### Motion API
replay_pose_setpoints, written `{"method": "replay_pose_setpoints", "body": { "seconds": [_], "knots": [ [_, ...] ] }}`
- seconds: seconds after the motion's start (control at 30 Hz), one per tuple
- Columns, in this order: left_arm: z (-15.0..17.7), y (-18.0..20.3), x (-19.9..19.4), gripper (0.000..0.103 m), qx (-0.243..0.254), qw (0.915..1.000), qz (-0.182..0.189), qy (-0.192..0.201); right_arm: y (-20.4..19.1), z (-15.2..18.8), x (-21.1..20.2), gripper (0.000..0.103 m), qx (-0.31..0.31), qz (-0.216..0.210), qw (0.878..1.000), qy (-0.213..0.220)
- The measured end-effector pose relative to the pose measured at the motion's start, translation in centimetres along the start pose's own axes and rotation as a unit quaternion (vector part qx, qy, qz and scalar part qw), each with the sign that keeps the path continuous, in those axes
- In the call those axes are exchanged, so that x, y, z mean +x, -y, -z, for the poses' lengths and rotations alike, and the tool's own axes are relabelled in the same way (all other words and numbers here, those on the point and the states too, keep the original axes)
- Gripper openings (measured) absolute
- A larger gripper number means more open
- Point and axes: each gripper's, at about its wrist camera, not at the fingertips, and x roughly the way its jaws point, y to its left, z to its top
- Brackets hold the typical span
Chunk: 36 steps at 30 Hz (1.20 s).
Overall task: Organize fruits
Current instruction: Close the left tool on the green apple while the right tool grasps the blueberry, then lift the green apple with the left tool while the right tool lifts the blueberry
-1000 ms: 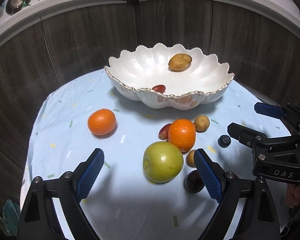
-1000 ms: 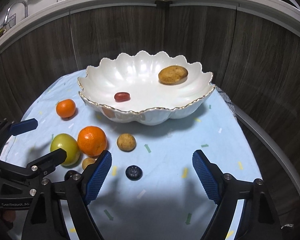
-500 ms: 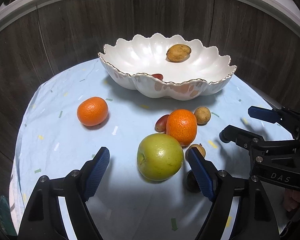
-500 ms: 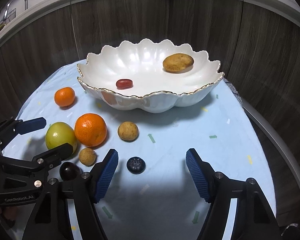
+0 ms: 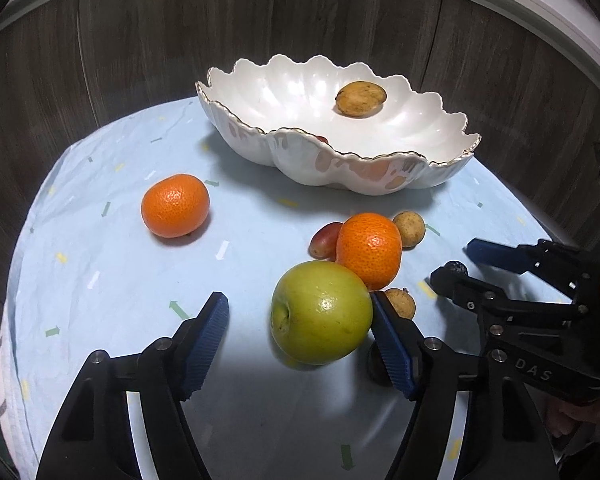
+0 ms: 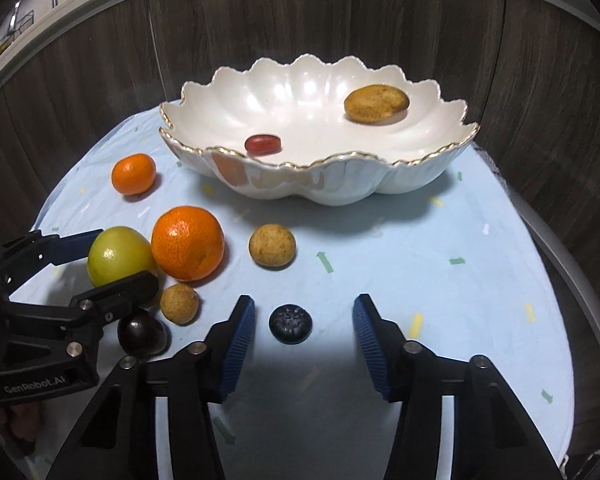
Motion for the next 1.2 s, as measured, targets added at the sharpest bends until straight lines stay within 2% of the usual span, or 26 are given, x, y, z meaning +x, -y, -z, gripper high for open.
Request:
{"method": "replay_pose_setpoints", "body": {
  "seconds": [0.13, 0.33, 0.4, 0.5, 0.9, 1.2],
  "knots": [
    [0.0, 0.0, 0.1, 0.061, -0.005, 0.9998, 0.016, -0.003, 0.0, 0.1, 0.1, 0.045, 0.002, 0.002, 1.0, 0.001],
    [-0.1, 0.4, 0.0, 0.048, 0.002, 0.9996, 0.029, -0.001, 0.1, 0.1, 0.2, 0.03, 0.001, 0.003, 1.0, 0.001],
    [-0.1, 0.4, -0.1, 0.048, 0.003, 0.9996, 0.028, 0.0, -0.1, 0.1, 0.2, 0.024, -0.003, 0.0, 1.0, 0.001],
    [-0.1, 0.3, -0.1, 0.048, 0.001, 0.9996, 0.029, 0.0, -0.1, 0.1, 0.1, 0.022, -0.003, 0.0, 1.0, 0.001],
    [-0.1, 0.3, -0.4, 0.047, 0.001, 1.0, 0.009, -0.003, -0.1, 0.1, -0.4, 0.021, 0.004, 0.0, 1.0, 0.003],
    [-0.3, 0.3, -1.9, 0.047, -0.004, 0.9999, 0.0, 0.012, -0.6, 0.1, -2.2, 0.021, 0.0, 0.0, 1.0, 0.024]
  ]
}}
